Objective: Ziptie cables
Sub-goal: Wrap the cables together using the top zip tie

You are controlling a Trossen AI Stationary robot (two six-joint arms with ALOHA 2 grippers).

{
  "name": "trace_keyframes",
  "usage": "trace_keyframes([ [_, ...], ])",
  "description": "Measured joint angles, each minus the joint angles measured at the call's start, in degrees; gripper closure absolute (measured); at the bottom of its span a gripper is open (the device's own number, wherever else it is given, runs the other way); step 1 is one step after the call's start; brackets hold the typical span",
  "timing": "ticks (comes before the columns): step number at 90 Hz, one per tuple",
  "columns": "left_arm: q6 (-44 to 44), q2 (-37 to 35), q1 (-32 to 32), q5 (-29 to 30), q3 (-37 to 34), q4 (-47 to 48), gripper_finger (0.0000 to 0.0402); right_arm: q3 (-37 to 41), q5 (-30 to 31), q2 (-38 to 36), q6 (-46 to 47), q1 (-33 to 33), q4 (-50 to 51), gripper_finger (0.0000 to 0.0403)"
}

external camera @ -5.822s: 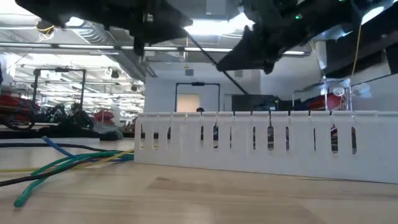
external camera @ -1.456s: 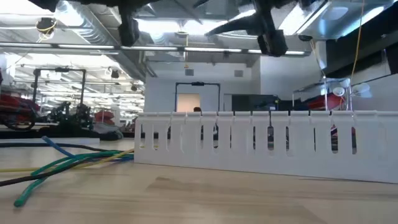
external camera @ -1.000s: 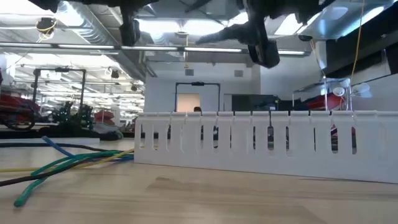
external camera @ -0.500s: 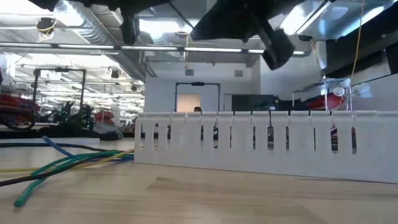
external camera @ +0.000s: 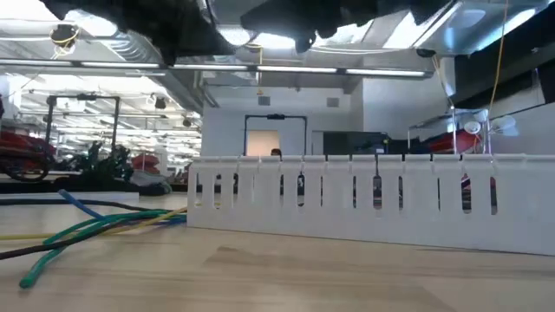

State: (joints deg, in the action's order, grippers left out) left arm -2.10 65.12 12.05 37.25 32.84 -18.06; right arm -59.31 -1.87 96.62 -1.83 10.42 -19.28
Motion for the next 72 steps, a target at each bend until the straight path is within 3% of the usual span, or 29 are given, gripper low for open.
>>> trace_keyframes([
  [16, 2.32, 0.00, -0.02, 0.83, 0.04, -1.91, 0.0401, 0.00, -3.20, 0.00, 7.42, -1.62, -0.46, 0.0402],
  [42, -6.05, 1.86, 0.24, -1.64, 0.07, 1.25, 0.0401, 0.07, -2.70, 0.02, 4.60, -1.39, -0.43, 0.0403],
  [72, -9.75, 11.50, 0.26, -3.58, 0.07, -2.05, 0.0401, 0.07, -3.71, 0.09, 4.06, -1.43, -2.10, 0.0403],
])
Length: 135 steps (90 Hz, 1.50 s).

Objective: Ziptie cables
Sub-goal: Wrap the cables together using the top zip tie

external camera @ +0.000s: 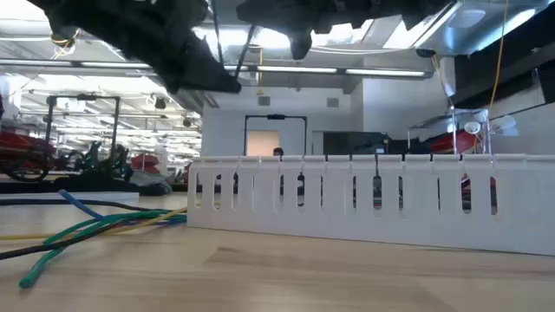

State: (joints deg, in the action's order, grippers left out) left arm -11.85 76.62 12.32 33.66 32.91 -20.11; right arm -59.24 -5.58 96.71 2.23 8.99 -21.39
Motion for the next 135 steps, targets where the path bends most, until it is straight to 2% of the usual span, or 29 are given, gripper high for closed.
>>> trace_keyframes([
  [14, 1.90, 3.91, -0.04, 0.03, 1.80, -1.08, 0.0401, 0.00, -0.35, 0.00, 2.07, -0.46, 0.09, 0.0403],
  [34, 3.44, 4.50, -0.39, 0.22, 2.47, -0.52, 0.0401, 0.00, 2.74, 0.10, 0.18, -0.34, 7.02, 0.0403],
  [54, 0.36, 4.52, -0.79, 0.20, 2.16, 4.01, 0.0401, -0.04, 3.48, 4.95, -3.12, -0.33, 10.95, 0.0403],
  [79, -3.02, 4.52, -0.85, -0.02, 2.16, 4.41, 0.0401, -0.02, 3.50, 10.07, -4.26, -0.33, 11.01, 0.0403],
  [116, -3.06, 4.52, -1.14, 0.01, 2.16, 4.67, 0.0359, -0.02, 2.99, 10.56, -4.23, -0.33, 11.67, 0.0403],
  [135, -2.76, 4.52, -1.14, 0.03, 2.16, 4.82, 0.0354, -0.02, 2.99, 10.56, -4.21, -0.33, 12.20, 0.0403],
])
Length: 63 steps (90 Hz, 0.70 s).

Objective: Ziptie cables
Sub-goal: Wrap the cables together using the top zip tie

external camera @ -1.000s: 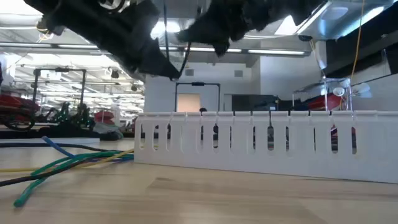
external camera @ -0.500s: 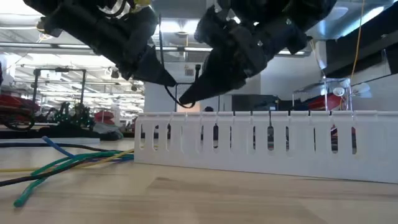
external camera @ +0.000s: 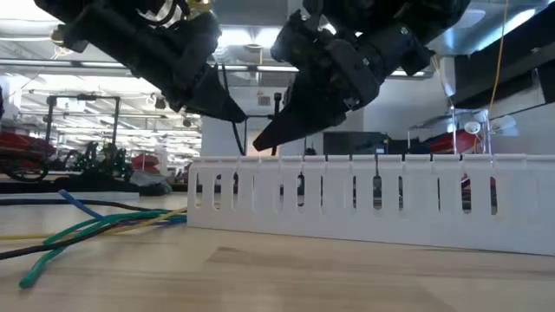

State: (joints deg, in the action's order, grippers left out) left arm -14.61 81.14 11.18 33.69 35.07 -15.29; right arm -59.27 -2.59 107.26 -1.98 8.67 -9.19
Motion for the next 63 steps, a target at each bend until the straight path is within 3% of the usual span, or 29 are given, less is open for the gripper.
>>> trace_keyframes([
  [34, 3.54, -0.26, 0.07, 1.13, 0.00, -0.01, 0.0398, 0.00, -0.15, 0.00, 0.63, 0.00, -0.23, 0.0403],
  [63, 7.47, 1.36, 1.29, 1.27, 0.01, -0.91, 0.0401, -5.19, -11.29, -0.27, 8.30, -2.16, -2.78, 0.0403],
])
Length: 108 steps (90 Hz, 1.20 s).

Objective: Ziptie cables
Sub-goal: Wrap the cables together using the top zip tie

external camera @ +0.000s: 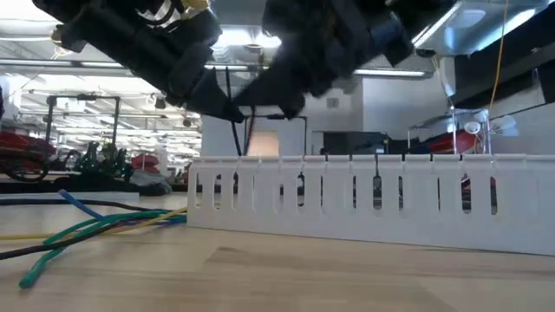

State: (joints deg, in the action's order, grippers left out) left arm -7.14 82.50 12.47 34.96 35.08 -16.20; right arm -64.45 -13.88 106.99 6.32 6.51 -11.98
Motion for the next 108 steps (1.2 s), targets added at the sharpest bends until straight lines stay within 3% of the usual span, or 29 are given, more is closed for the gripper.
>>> trace_keyframes([
  [14, 2.85, 1.83, 1.09, 0.00, 0.16, -0.99, 0.0401, -3.27, -5.36, -0.01, 7.56, -2.78, 1.38, 0.0403],
  [25, 5.25, 1.83, 1.29, 0.46, 1.21, -1.32, 0.0401, -4.10, -6.26, -0.12, 12.10, -4.15, 4.94, 0.0403],
  [51, 19.12, 6.46, 1.07, 0.44, 7.00, -0.58, 0.0401, -4.21, -11.73, -0.12, 20.35, -4.77, 4.57, 0.0403],
  [108, 24.91, 7.36, 2.78, 0.87, 9.72, 2.16, 0.0401, -4.21, -16.16, -0.12, 23.48, -5.89, 6.11, 0.0403],
])
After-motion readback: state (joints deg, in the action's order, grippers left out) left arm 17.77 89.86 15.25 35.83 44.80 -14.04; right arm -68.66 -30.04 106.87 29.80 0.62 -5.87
